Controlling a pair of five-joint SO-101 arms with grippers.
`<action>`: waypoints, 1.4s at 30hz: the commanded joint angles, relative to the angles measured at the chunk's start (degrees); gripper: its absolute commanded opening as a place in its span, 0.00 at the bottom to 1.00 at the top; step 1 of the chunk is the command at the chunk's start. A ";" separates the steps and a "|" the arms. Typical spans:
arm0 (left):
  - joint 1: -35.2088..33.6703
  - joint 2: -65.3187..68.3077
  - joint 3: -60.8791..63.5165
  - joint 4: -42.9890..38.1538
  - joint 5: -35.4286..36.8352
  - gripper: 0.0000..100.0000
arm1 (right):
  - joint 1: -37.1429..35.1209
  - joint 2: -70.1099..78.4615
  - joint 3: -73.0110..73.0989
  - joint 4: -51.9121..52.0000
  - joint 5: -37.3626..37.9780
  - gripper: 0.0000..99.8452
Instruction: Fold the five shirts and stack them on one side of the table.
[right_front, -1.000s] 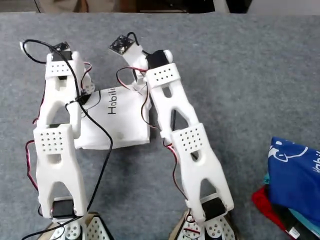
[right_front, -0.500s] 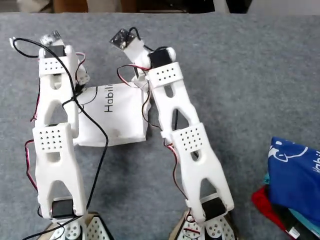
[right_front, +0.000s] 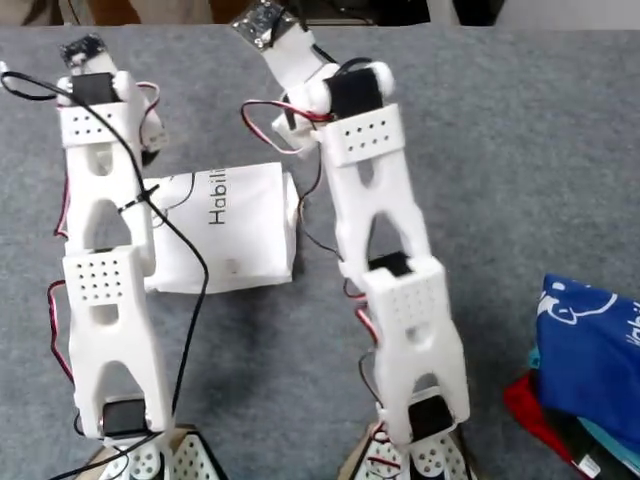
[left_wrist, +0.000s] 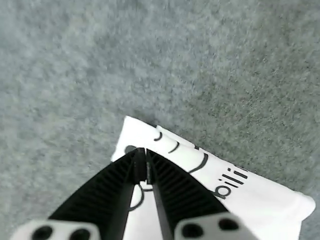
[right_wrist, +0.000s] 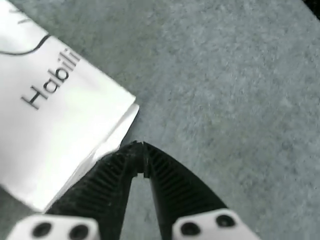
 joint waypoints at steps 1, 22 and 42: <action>-0.53 -0.84 -3.87 0.62 -5.01 0.02 | -1.89 -14.29 20.44 0.97 -0.35 0.01; -0.88 0.75 0.70 0.62 -30.15 0.02 | -10.07 -24.13 62.46 -16.97 -41.32 0.08; -7.56 1.19 -1.67 -1.32 -26.99 0.02 | -12.53 -17.98 62.46 -26.02 -49.58 0.31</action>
